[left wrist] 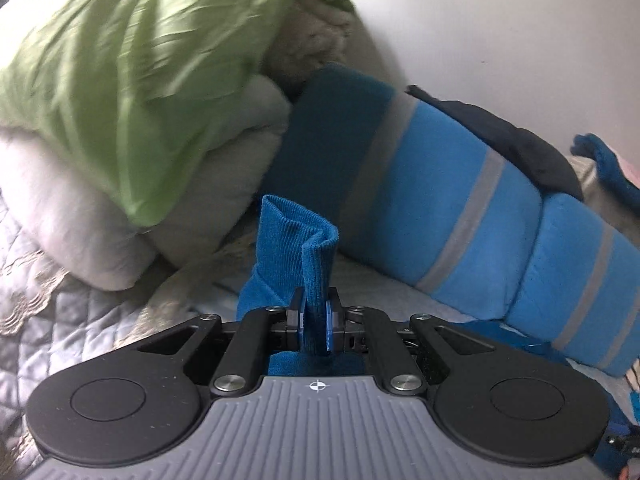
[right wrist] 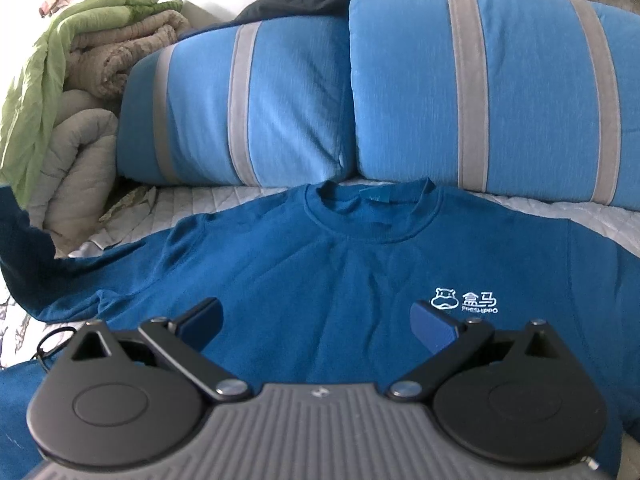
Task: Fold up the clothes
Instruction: 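Carry the held sleeve with the left tool across the sweatshirt body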
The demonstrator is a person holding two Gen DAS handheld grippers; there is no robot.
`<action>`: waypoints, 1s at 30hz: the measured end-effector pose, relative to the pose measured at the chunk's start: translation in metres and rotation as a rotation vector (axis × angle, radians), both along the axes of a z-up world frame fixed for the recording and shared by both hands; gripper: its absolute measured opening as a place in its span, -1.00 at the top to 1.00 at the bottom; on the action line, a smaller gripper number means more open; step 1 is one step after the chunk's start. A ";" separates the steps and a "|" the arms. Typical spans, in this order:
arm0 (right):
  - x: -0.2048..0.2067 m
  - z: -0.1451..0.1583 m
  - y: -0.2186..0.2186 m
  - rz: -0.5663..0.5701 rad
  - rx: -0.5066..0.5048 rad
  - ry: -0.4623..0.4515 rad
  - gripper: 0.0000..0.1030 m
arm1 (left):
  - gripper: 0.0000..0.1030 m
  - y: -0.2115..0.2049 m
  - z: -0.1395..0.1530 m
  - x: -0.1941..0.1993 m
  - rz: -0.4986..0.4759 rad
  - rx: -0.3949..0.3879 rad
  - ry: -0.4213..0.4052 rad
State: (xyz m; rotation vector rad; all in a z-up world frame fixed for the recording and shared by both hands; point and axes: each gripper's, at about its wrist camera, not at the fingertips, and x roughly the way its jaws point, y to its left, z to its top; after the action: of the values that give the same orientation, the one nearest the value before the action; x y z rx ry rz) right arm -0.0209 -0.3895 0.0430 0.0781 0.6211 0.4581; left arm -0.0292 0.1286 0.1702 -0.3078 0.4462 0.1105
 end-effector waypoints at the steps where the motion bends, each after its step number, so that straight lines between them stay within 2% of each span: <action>1: 0.000 -0.001 0.000 -0.001 -0.004 0.004 -1.00 | 0.83 -0.005 0.002 0.002 -0.008 0.005 -0.006; 13: 0.012 -0.025 0.011 -0.031 -0.127 0.123 -1.00 | 0.83 -0.075 0.023 0.023 -0.146 0.095 -0.039; 17: 0.010 -0.026 0.012 -0.015 -0.128 0.118 -1.00 | 0.83 -0.095 0.030 0.032 -0.179 0.112 -0.035; 21: 0.009 -0.025 0.014 0.003 -0.128 0.113 -1.00 | 0.83 -0.116 0.037 0.039 -0.208 0.161 -0.036; 30: -0.002 -0.020 0.029 0.088 -0.163 0.047 -1.00 | 0.83 -0.169 0.048 0.050 -0.326 0.241 -0.048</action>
State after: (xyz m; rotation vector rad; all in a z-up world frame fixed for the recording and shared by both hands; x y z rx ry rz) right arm -0.0227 -0.3607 0.0230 -0.0935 0.7074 0.4898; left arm 0.0205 -0.0401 0.2185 0.0018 0.4253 -0.1602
